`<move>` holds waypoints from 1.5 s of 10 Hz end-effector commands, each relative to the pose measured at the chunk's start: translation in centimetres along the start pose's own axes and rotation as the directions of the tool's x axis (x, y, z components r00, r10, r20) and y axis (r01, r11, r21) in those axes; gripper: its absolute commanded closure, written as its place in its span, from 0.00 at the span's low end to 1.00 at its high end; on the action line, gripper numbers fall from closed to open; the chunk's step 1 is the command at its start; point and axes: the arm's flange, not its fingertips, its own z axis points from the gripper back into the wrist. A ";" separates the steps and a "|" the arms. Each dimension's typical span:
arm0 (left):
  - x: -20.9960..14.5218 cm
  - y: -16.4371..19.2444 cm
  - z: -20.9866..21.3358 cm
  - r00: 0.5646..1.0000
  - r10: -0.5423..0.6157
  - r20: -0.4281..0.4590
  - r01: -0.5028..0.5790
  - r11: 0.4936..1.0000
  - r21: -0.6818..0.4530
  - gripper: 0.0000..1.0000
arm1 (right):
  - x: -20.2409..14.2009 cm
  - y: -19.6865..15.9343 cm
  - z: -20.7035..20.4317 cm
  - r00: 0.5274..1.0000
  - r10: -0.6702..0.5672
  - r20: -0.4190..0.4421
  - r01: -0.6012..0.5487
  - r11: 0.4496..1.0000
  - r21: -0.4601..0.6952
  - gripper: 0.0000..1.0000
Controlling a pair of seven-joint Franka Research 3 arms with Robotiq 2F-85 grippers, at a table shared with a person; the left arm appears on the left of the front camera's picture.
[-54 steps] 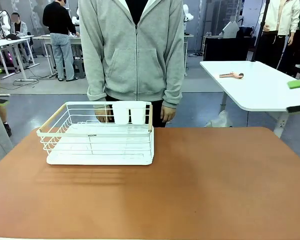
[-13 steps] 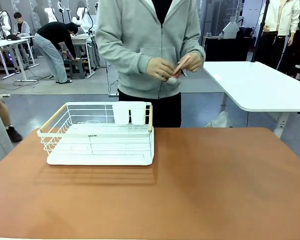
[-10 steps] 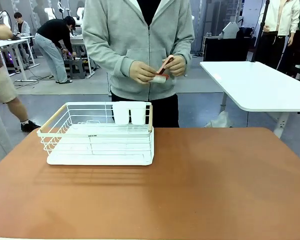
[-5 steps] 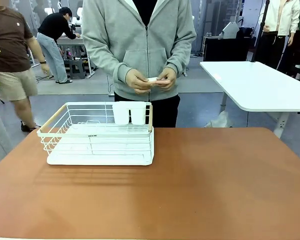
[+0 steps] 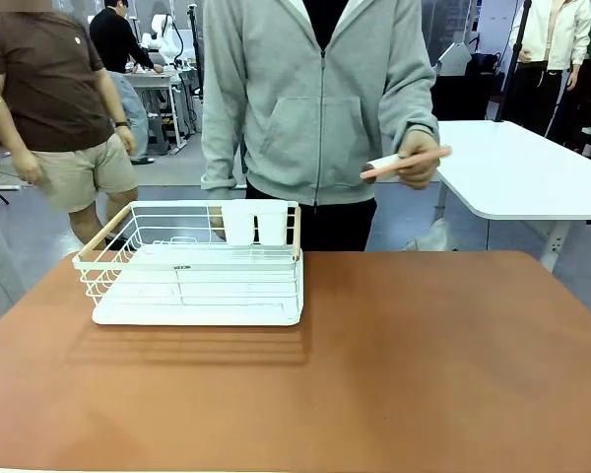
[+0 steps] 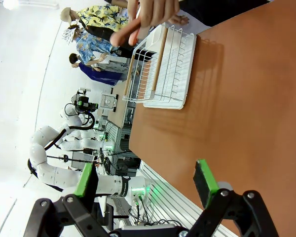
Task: Clean the table.
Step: Pick up the Lint Roller when the human hands it over.
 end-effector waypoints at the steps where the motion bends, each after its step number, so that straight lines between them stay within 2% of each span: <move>1: -0.2 0.0 0.2 1.000 -0.003 -0.003 0.003 1.000 0.010 0.00 | 0.2 0.2 0.0 1.000 0.016 0.007 -0.016 1.000 0.015 0.00; 9: -0.2 0.0 0.2 1.000 -0.003 -0.003 0.003 1.000 0.010 0.00 | 0.0 0.0 0.0 1.000 0.000 0.000 0.000 1.000 0.000 0.00; 10: -0.2 0.0 0.2 1.000 -0.003 -0.003 0.003 1.000 0.010 0.00 | 0.0 1.0 -1.2 0.997 -0.063 0.054 0.068 0.994 -0.085 0.00; 11: -0.2 0.0 0.2 1.000 -0.003 -0.003 0.003 1.000 0.010 0.00 | -0.5 2.8 -2.8 0.991 -0.107 0.082 0.114 0.989 -0.091 0.00; 14: -0.2 0.0 0.2 1.000 -0.003 -0.003 0.003 1.000 0.010 0.00 | -1.3 7.2 -10.4 0.988 -0.101 0.120 0.125 0.968 -0.217 0.00; 15: -0.2 0.0 0.2 1.000 -0.003 -0.003 0.003 1.000 0.010 0.00 | -0.8 7.9 -12.2 0.979 -0.087 0.182 0.131 0.960 -0.246 0.00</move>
